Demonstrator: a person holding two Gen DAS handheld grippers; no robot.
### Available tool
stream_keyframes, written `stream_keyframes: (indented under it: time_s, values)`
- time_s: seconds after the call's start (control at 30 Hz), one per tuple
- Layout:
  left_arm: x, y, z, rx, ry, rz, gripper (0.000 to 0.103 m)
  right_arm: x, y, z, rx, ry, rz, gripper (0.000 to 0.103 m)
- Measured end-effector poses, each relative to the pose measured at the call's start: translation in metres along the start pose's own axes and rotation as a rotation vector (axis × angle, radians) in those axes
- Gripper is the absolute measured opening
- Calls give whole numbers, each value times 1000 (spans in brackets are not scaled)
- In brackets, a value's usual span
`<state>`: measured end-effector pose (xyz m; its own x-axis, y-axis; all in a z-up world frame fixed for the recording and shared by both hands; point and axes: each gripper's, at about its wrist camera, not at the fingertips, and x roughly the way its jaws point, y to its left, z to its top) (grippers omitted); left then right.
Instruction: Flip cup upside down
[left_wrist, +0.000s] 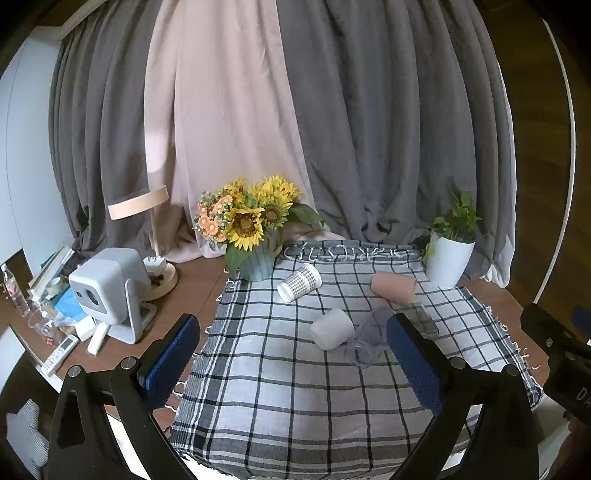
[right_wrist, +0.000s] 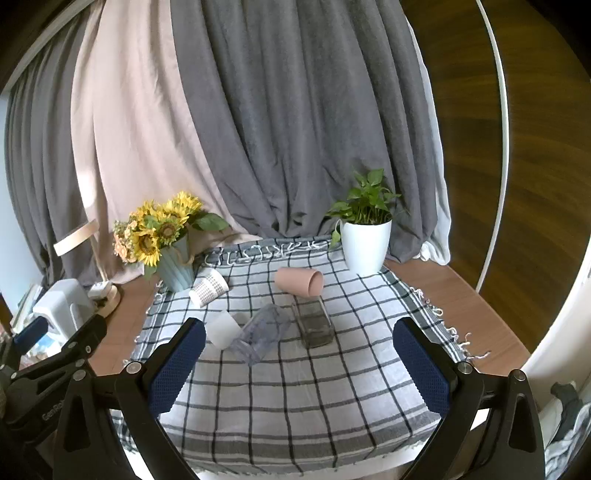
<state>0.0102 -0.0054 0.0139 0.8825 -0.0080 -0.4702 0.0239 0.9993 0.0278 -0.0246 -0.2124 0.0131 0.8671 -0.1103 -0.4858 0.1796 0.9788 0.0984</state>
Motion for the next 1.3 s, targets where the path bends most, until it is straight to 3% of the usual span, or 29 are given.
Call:
stream_keyframes:
  time_s: [1.3]
  values:
    - [3, -8, -4, -7, -5, -3, 103, 2, 0, 4, 8, -12, -2, 102]
